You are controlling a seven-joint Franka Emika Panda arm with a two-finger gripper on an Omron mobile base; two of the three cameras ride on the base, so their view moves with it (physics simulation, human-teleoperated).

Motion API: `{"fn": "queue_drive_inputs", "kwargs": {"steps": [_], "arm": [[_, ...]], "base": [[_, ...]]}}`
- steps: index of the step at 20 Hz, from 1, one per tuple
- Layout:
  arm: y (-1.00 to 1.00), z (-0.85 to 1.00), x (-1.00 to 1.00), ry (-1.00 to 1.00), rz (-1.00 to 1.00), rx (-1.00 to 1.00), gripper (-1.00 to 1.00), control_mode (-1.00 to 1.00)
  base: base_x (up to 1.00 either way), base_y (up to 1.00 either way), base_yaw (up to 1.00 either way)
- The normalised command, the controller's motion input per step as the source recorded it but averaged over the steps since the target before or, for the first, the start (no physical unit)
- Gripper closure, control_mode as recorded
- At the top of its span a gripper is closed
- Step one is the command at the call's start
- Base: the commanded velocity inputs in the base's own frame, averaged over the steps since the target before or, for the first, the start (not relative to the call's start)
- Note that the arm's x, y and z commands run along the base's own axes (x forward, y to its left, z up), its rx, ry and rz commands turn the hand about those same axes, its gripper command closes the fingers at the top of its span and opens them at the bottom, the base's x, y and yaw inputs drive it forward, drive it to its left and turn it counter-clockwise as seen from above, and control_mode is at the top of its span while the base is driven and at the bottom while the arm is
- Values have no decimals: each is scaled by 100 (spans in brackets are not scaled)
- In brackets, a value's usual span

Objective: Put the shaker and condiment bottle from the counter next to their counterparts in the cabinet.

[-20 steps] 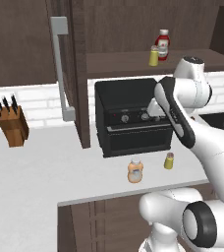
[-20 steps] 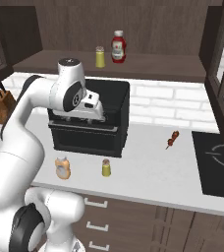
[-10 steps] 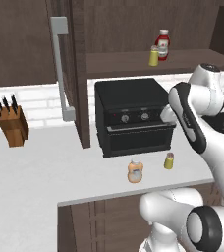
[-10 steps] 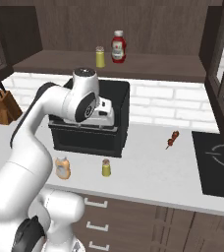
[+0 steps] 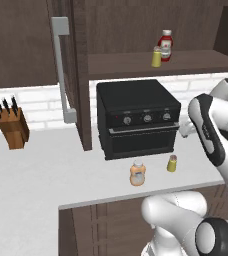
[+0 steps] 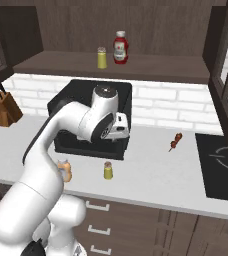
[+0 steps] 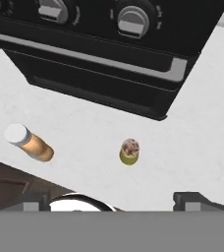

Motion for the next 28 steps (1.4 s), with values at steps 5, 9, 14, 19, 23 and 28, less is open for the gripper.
{"fn": "queue_drive_inputs", "kwargs": {"steps": [5,9,14,19,23,28], "arm": [[-34,-30,-2,1,16,3,-100,-100],[-43,-36,-3,-5,14,7,-100,-100],[-30,-34,0,-11,14,4,-100,-100],[-11,-31,0,-19,6,5,-100,-100],[-4,-33,0,-19,2,7,-100,-100],[-3,-38,-1,-18,1,8,-100,-100]], "base": [[0,0,0],[0,0,0],[0,0,0],[0,0,0],[0,0,0],[0,0,0]]}}
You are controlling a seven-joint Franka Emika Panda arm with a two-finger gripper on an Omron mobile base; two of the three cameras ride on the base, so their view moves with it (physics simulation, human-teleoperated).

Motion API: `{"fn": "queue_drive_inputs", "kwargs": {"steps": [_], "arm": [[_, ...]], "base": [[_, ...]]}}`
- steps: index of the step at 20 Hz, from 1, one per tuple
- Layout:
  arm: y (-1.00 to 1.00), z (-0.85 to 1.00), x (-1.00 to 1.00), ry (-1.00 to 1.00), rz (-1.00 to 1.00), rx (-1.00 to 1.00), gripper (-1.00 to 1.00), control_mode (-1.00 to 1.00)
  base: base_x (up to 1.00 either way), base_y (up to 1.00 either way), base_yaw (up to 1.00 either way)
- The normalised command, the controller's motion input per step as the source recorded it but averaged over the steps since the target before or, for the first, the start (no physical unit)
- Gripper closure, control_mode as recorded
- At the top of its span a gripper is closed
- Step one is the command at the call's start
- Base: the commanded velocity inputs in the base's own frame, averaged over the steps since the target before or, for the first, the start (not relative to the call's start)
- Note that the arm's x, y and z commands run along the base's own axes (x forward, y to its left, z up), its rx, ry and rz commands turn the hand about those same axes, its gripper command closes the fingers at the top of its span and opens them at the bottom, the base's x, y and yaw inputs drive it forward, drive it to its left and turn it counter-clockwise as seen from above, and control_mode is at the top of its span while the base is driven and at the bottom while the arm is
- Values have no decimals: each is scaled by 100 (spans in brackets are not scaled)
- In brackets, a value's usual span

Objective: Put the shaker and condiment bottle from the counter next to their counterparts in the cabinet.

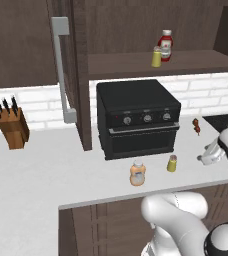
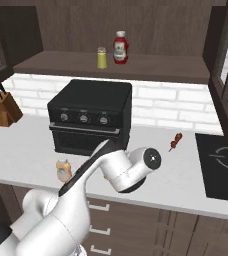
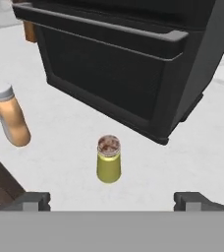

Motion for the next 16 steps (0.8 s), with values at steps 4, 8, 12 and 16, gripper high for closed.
{"fn": "queue_drive_inputs", "kwargs": {"steps": [4,8,12,16], "arm": [[-10,-27,-23,-4,2,8,-100,-100],[0,-13,-14,-4,4,8,-100,-100],[0,0,0,-5,4,6,-100,-100],[0,-6,0,-9,1,1,-100,-100]], "base": [[0,0,0],[0,0,0],[0,0,0],[0,0,0]]}}
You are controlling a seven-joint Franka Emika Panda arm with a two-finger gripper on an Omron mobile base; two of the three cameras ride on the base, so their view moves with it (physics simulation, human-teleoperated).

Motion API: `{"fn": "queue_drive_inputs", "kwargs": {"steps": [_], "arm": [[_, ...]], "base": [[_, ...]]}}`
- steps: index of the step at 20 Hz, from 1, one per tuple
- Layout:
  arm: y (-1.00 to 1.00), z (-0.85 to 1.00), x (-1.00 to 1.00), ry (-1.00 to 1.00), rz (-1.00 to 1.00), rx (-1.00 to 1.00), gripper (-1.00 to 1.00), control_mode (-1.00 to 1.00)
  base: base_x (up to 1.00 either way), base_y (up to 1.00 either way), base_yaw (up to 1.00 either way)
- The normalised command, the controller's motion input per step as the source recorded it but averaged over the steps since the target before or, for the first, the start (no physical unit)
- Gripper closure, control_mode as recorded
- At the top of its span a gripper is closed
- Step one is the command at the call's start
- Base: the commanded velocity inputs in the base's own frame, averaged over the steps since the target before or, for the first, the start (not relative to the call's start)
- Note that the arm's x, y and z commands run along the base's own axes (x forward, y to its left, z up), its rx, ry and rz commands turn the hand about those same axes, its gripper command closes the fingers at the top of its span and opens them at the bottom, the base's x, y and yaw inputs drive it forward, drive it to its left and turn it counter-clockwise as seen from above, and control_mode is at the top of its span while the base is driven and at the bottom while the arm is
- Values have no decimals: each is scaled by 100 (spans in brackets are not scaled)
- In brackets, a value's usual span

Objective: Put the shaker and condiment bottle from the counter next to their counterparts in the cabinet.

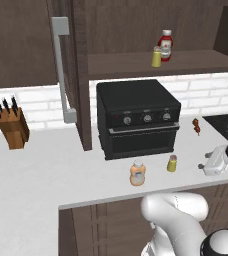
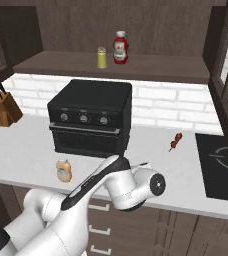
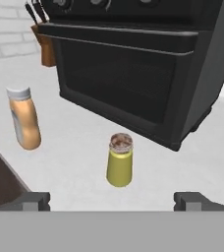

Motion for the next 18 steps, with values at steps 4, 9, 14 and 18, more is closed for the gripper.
{"fn": "queue_drive_inputs", "kwargs": {"steps": [4,9,14,18], "arm": [[0,-28,0,-6,0,0,-100,-100],[11,-25,7,0,0,0,-100,-100],[8,-9,11,0,0,0,-100,-100],[15,-14,24,0,0,0,-100,-100]], "base": [[0,0,0],[0,0,0],[0,0,0],[0,0,0]]}}
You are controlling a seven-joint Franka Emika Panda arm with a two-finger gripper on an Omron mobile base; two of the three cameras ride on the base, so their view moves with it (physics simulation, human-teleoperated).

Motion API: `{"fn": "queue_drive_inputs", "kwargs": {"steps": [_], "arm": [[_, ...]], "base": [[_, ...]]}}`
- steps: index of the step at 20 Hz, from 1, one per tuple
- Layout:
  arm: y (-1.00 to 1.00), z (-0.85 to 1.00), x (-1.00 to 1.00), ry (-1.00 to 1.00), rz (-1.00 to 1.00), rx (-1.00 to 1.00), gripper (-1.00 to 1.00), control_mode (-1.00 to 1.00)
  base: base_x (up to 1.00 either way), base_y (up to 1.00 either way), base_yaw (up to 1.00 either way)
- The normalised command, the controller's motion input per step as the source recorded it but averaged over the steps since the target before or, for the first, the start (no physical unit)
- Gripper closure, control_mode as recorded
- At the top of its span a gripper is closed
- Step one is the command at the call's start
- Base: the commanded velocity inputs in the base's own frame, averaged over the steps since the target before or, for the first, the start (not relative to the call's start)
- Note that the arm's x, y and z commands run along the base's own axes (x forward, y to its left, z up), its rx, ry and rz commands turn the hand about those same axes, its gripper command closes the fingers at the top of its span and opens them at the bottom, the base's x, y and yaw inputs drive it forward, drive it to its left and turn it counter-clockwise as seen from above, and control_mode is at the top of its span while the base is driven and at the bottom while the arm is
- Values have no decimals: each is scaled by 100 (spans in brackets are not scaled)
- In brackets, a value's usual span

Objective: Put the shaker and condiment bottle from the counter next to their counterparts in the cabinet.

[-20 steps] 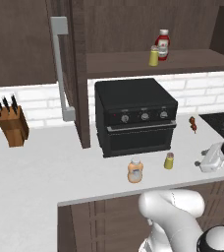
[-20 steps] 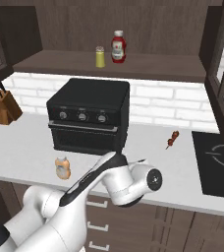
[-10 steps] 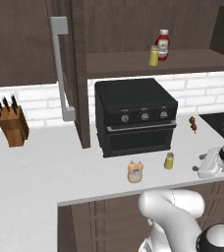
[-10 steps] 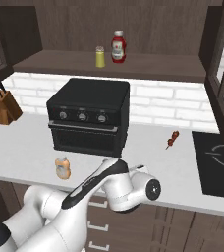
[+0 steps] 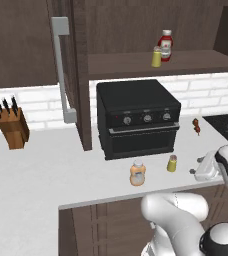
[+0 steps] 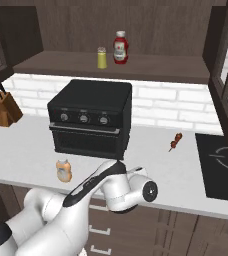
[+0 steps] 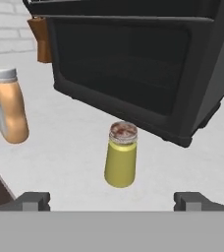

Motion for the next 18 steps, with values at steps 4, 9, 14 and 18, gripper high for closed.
{"fn": "queue_drive_inputs", "kwargs": {"steps": [4,9,14,18], "arm": [[14,-16,29,0,0,0,-100,-100],[15,-12,20,0,0,0,-100,-100],[18,-9,11,0,0,0,-100,-100],[10,-11,15,0,0,0,-100,-100]], "base": [[0,0,0],[0,0,0],[0,0,0],[0,0,0]]}}
